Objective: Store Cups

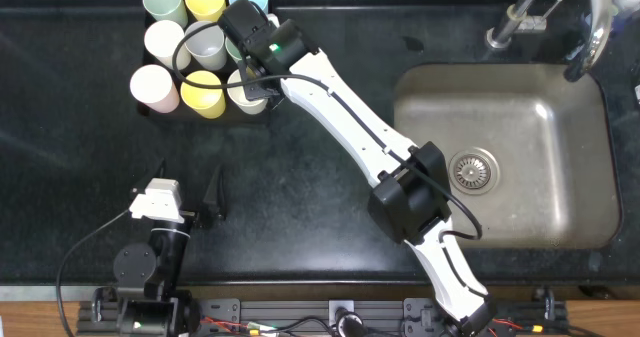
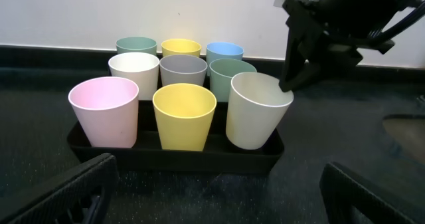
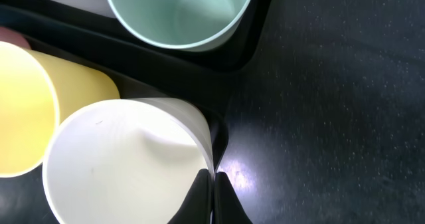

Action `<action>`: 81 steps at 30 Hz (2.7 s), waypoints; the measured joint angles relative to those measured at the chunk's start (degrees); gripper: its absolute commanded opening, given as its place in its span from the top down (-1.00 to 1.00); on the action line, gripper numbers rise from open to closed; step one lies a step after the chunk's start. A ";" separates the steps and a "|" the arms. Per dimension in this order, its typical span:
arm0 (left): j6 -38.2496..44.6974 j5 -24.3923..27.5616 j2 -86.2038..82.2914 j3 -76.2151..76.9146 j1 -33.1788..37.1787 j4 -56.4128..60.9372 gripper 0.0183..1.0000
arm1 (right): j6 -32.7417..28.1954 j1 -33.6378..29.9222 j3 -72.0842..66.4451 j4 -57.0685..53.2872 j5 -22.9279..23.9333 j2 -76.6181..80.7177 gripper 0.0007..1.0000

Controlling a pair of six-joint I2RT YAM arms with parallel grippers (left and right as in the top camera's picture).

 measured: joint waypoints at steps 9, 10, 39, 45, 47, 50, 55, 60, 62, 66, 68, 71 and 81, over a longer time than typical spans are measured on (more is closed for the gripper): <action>0.00 0.00 0.00 0.00 0.00 0.00 -1.00 | -0.20 -0.61 0.00 0.98 -0.02 1.29 0.92; 0.00 -0.02 0.00 0.00 0.00 0.00 -1.00 | -0.22 -0.66 0.00 1.01 -0.02 1.29 0.92; 0.00 0.00 0.00 0.00 0.00 0.00 -1.00 | -0.24 -0.70 0.33 -2.08 -0.04 1.40 -0.25; 0.00 0.00 0.00 0.00 0.00 0.00 -1.00 | -0.22 -0.70 1.60 -6.56 0.42 0.81 -0.36; 0.00 -0.02 0.00 0.00 0.00 0.00 -1.00 | -0.15 -0.70 1.60 -8.46 1.22 -0.24 -0.40; 0.00 0.00 0.00 0.00 0.00 0.00 -1.00 | -0.11 -0.70 1.60 -12.13 2.93 -3.08 -0.43; 0.00 0.00 0.00 0.00 0.00 0.00 -1.00 | 0.66 -0.68 1.64 -16.65 5.03 -10.58 -0.46; 0.00 0.00 0.00 0.00 0.00 0.00 -1.00 | 3.30 -0.83 0.57 -18.62 8.13 -18.47 -0.56; 0.00 0.00 0.00 0.00 0.00 0.00 -1.00 | 4.26 -1.20 -3.93 -16.61 9.77 -22.88 -0.61; 0.00 0.00 -0.02 0.00 0.00 0.04 -1.00 | 5.70 -4.09 -20.74 -4.63 11.23 -34.03 -0.62; 0.00 0.00 -0.02 0.00 0.00 0.04 -1.00 | 6.10 -6.58 -32.28 4.87 10.93 -40.72 -0.62; 0.00 0.00 0.00 -0.02 0.00 0.04 -1.00 | 5.84 -11.04 -49.75 18.86 9.60 -51.06 -0.64; 0.00 -0.02 -0.02 -0.02 0.00 0.00 -1.00 | 6.73 -26.93 -87.80 42.01 14.23 -77.31 -0.99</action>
